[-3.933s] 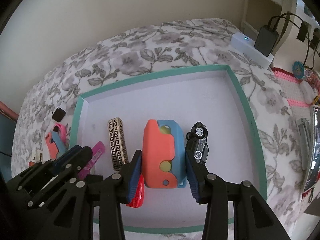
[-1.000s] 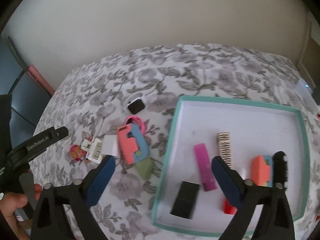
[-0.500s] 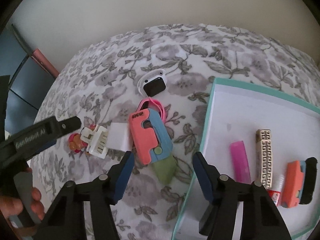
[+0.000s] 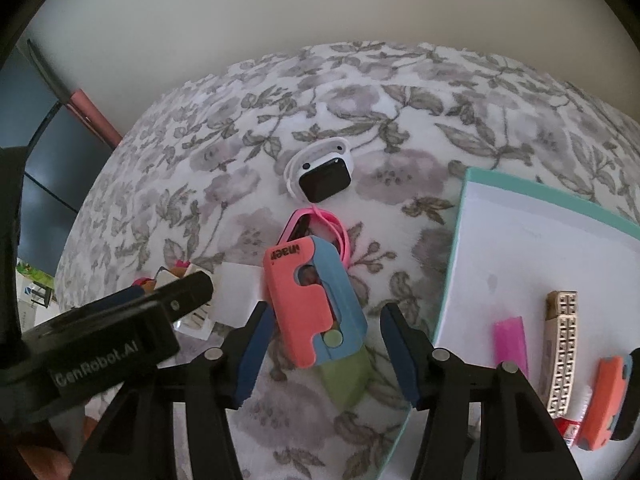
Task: Organize rigid objects
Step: 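Grasp the pink-blue toy knife with the right gripper while the left grasps the white clip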
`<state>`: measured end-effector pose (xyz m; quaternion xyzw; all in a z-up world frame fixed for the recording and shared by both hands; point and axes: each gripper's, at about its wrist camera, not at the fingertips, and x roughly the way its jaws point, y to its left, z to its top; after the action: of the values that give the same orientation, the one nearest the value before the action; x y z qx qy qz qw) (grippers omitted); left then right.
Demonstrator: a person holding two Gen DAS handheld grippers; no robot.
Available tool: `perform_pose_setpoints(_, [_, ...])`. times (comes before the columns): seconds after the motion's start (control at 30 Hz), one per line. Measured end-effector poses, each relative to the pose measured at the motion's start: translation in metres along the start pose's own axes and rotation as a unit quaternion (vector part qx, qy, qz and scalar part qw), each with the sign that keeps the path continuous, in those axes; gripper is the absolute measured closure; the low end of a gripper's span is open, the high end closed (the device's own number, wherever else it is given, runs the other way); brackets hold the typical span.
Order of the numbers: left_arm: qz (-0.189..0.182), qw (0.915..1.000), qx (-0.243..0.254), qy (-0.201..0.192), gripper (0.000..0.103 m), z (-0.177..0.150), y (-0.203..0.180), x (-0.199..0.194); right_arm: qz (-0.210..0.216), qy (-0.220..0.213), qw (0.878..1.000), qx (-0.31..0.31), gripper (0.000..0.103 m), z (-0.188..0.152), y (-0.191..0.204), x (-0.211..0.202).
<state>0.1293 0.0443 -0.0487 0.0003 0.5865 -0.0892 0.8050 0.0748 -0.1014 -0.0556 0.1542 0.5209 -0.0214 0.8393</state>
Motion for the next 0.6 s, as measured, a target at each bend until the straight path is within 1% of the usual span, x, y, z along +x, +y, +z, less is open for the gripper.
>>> perform_pose_setpoints(0.1, [0.005, 1.0, 0.005, 0.001, 0.029, 0.0, -0.003, 0.004, 0.003, 0.008, 1.0, 0.001, 0.045, -0.001, 0.0, 0.009])
perform_pose_setpoints(0.17, [0.009, 0.9999, 0.011, -0.003, 0.036, 0.001, -0.005, 0.004, 0.011, 0.013, 1.0, 0.003, 0.045, -0.002, 0.001, 0.016])
perform_pose_setpoints(0.2, [0.012, 0.9998, 0.012, -0.005, 0.036, 0.002, -0.004, 0.004, 0.012, 0.013, 1.0, 0.001, 0.045, -0.003, 0.002, 0.017])
perform_pose_setpoints(0.3, [0.014, 0.9998, 0.013, -0.009, 0.04, 0.001, -0.005, 0.004, -0.004, 0.013, 1.0, -0.016, 0.045, -0.003, 0.009, 0.021])
perform_pose_setpoints(0.33, [0.015, 0.9997, 0.014, -0.011, 0.045, 0.001, -0.005, 0.003, -0.012, 0.013, 1.0, -0.023, 0.045, -0.004, 0.011, 0.023])
perform_pose_setpoints(0.37, [0.015, 0.9997, 0.015, -0.013, 0.055, 0.001, -0.005, 0.002, -0.023, 0.015, 0.999, -0.035, 0.045, -0.005, 0.015, 0.024])
perform_pose_setpoints(0.4, [0.013, 0.9997, 0.017, -0.013, 0.058, 0.001, -0.005, 0.002, -0.032, 0.016, 0.998, -0.046, 0.045, -0.006, 0.017, 0.026])
perform_pose_setpoints(0.47, [0.017, 0.9995, 0.022, -0.014, 0.06, 0.001, -0.007, 0.002, -0.043, 0.016, 0.997, -0.059, 0.046, -0.008, 0.021, 0.028])
perform_pose_setpoints(0.5, [0.017, 0.9995, 0.023, -0.015, 0.06, 0.0, -0.007, 0.002, -0.045, 0.015, 0.997, -0.059, 0.048, -0.008, 0.021, 0.028])
perform_pose_setpoints(0.53, [0.016, 0.9995, 0.023, -0.015, 0.063, 0.0, -0.007, 0.001, -0.045, 0.014, 0.997, -0.057, 0.049, -0.008, 0.02, 0.028])
perform_pose_setpoints(0.6, [0.009, 0.9996, 0.022, -0.016, 0.063, 0.0, -0.006, 0.001, -0.038, 0.013, 0.998, -0.05, 0.051, -0.007, 0.018, 0.027])
